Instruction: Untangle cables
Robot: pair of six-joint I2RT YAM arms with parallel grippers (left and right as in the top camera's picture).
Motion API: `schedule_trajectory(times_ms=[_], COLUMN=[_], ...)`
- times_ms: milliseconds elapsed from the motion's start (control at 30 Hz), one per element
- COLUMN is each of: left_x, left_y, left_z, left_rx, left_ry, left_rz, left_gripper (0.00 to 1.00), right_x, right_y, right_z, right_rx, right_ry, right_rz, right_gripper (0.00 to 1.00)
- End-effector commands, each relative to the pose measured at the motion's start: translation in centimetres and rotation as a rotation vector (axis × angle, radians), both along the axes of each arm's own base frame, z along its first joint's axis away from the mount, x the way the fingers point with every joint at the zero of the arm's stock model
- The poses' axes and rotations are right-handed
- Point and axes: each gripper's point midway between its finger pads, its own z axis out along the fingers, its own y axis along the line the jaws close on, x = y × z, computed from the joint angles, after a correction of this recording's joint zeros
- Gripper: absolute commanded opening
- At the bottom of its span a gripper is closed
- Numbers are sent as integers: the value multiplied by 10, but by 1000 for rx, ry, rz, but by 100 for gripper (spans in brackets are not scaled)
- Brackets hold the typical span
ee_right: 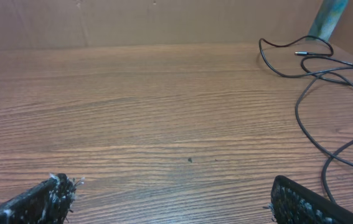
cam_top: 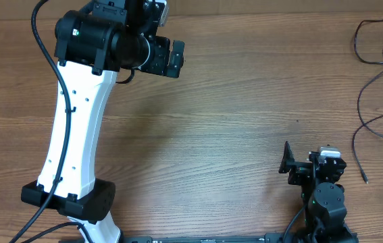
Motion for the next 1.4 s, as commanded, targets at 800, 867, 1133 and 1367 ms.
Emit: schedule_trajectory(times_ms=[800,867,1133,1367], left_x=[2,-19,-91,-124], left_y=[31,41,66,83], left_z=[51,31,-64,-122], left_rx=[148,157,162,77], left_ry=[-535,-527,-502,-691], left_rz=[-79,-70,-62,-20], left_gripper=[100,100,100,100], right_x=[-2,-2,-2,-2], right_y=[-2,-2,-2,-2], right_z=[-2,-2,-2,-2], right_rx=[2,2,2,2], right_ry=[8,7,7,7], right_rz=[-15,-15,-15,-15], right_gripper=[100,100,100,100])
